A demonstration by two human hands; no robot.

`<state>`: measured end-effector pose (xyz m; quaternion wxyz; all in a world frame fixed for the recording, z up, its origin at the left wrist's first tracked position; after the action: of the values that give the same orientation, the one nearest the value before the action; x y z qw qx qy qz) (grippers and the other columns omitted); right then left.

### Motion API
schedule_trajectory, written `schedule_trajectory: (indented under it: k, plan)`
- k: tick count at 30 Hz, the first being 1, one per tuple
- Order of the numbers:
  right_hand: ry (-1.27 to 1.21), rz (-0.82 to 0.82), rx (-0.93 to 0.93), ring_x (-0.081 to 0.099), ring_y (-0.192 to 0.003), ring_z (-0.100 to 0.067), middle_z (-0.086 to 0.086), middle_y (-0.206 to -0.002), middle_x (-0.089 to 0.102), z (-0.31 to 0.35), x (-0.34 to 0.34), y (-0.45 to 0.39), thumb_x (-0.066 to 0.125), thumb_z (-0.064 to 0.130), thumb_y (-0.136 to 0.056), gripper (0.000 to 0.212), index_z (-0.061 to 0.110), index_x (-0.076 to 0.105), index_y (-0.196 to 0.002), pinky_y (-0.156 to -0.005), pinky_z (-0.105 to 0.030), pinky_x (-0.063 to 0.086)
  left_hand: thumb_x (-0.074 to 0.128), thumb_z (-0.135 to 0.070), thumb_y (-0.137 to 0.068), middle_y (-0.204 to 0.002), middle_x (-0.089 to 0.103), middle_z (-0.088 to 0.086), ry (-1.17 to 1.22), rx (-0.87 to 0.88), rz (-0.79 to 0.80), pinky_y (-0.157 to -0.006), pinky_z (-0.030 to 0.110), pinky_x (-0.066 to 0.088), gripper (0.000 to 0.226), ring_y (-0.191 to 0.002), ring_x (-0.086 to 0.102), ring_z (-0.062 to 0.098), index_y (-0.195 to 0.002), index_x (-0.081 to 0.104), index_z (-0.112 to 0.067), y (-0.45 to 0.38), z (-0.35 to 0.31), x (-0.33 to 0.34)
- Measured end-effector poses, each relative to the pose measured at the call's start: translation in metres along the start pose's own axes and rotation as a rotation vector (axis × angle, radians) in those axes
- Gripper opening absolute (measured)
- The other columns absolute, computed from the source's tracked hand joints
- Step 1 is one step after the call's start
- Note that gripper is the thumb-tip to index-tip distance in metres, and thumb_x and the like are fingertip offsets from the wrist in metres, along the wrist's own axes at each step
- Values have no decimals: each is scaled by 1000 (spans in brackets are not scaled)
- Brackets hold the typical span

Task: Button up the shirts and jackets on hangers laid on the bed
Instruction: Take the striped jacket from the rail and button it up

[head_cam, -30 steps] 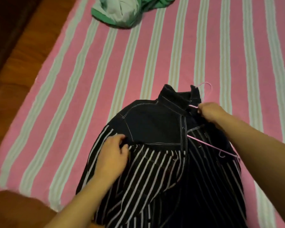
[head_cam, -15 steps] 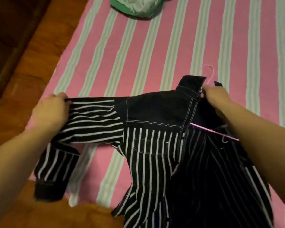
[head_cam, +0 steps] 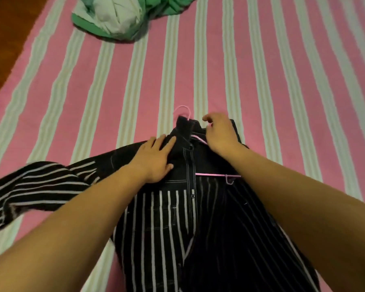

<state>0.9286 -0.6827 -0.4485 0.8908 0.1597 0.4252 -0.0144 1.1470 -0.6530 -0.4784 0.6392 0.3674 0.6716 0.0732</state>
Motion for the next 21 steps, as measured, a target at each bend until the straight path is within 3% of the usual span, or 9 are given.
schedule_trajectory:
  k: [2, 4, 7, 10, 12, 13, 15, 18, 21]
  plan:
    - [250, 17, -160, 52, -107, -25, -8, -120, 49, -26, -14, 1, 51, 11, -98, 37, 19, 61, -133, -94, -32, 43, 38, -62, -100, -166, -26, 7, -77, -61, 173, -126, 54, -1, 85, -153, -20, 35, -159, -15, -31, 7, -6, 32]
    - [437, 204, -177, 52, -108, -28, -9, -121, 46, -49, -21, 2, 47, 31, -103, 38, 27, 56, -140, -94, -35, 45, 35, -64, -100, -165, -30, 5, -115, -104, 248, -124, 57, -2, 82, -152, -25, 33, -160, -11, -32, 13, -5, 49]
    - [756, 323, -101, 57, -101, -31, -9, -110, 57, -61, -24, 1, 30, 55, -104, 47, 26, 64, -119, -85, -42, 51, 40, -54, -100, -168, 10, 9, -33, -48, -47, -122, 54, 16, 61, -153, 7, 33, -157, 32, -33, 12, 0, 35]
    - [810, 152, 27, 61, -88, -33, -8, -91, 58, -66, -42, 1, 43, 46, -103, 38, 14, 62, -95, -69, -36, 43, 54, -34, -98, -153, 41, 14, 27, -62, -346, -117, 54, 32, 44, -142, 32, 35, -140, 61, -25, 2, 13, 19]
    - [794, 97, 107, 62, -86, -36, -13, -95, 62, -85, -57, 3, 56, 17, -95, 18, 5, 65, -105, -68, -37, 45, 52, -32, -101, -155, 39, 14, -2, -117, -251, -118, 55, 31, 45, -142, 33, 37, -146, 53, -32, -9, 25, 18]
    - [801, 68, 99, 63, -87, -38, -15, -99, 62, -94, -67, 8, 56, 8, -90, 21, 3, 64, -109, -69, -38, 48, 48, -33, -102, -154, 39, 12, -81, -120, -179, -118, 53, 30, 48, -141, 35, 36, -150, 45, -37, -14, 30, 18]
    - [793, 43, 7, 62, -92, -40, -16, -108, 59, -109, -85, 19, 55, 7, -88, 27, 4, 57, -115, -70, -40, 47, 44, -36, -103, -146, 43, 11, -297, -35, -140, -116, 48, 32, 52, -133, 42, 35, -154, 35, -40, -19, 35, 14]
    - [848, 75, -254, 57, -97, -36, -12, -108, 52, -117, -102, 36, 43, 32, -98, 35, 9, 52, -121, -73, -41, 44, 54, -40, -98, -134, 43, 10, -460, 111, -69, -93, 40, 51, 68, -111, 55, 30, -155, 19, -33, -15, 40, 3]
    - [840, 89, -414, 51, -90, -35, -15, -102, 51, -118, -117, 46, 67, 8, -89, 27, 3, 60, -114, -63, -38, 36, 66, -30, -90, -120, 45, 9, -512, 85, -109, -68, 40, 57, 72, -85, 61, 26, -149, 26, -23, -12, 50, -4]
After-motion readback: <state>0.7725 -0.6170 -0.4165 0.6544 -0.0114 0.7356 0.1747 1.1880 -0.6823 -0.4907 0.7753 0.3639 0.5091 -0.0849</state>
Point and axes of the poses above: each hand's wrist, its own y-axis away from the middle knuckle, its own x-axis out of the palm, z = x × y, the point moved 2 cm from there along -y, towards the middle knuckle
